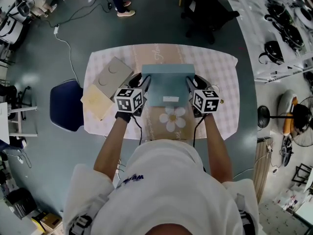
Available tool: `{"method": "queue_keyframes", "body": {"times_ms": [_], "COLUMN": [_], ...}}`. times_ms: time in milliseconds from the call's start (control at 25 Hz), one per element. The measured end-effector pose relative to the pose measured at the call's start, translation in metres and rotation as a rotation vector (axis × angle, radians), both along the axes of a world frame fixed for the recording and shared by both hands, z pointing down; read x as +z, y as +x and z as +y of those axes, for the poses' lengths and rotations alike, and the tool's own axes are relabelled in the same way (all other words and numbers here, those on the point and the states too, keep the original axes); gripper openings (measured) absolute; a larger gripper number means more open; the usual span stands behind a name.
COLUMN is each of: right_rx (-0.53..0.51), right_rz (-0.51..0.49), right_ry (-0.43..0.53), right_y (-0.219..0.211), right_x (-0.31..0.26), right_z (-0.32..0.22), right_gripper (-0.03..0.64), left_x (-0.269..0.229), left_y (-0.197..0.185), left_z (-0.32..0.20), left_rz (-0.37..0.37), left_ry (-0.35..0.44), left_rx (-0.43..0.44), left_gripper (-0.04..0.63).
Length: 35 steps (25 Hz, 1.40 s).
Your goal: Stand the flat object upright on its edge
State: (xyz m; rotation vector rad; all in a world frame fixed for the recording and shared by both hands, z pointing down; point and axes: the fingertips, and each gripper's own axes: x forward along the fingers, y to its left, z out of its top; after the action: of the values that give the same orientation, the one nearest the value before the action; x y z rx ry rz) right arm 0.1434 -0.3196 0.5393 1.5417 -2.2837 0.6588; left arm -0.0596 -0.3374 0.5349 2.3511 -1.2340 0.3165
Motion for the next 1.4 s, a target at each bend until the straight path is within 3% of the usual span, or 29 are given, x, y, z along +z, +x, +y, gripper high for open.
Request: {"method": "queue_keyframes", "body": {"times_ms": [240, 600, 920, 1120, 1400], "right_rx": [0.002, 0.012, 0.022, -0.004, -0.009], "right_rz": [0.009, 0.012, 0.012, 0.023, 0.003], "right_ry": [0.035, 0.011, 0.046, 0.110, 0.097], "right_y": [0.003, 0.010, 0.015, 0.015, 0.022], "right_x": [-0.012, 0.002, 0.001, 0.000, 0.006], "right_z": [-0.001, 0.007, -0.006, -0.015, -0.007], "right_gripper": [0.153, 0.153, 0.153, 0.152, 0.152], "left_x": [-0.018, -0.007, -0.013, -0.010, -0.008], "left_y": [0.004, 0.011, 0.017, 0.016, 0.021], "left_z": [0.000, 0.008, -0.006, -0.010, -0.002], "left_rz": [-0.015, -0.020, -0.059, -0.027, -0.023], "left_ry": [0.053, 0.038, 0.082, 0.111, 0.149], "left_rx": [0.010, 0.022, 0.047, 0.029, 0.028], "left_gripper": [0.161, 0.158, 0.155, 0.156, 0.153]}}
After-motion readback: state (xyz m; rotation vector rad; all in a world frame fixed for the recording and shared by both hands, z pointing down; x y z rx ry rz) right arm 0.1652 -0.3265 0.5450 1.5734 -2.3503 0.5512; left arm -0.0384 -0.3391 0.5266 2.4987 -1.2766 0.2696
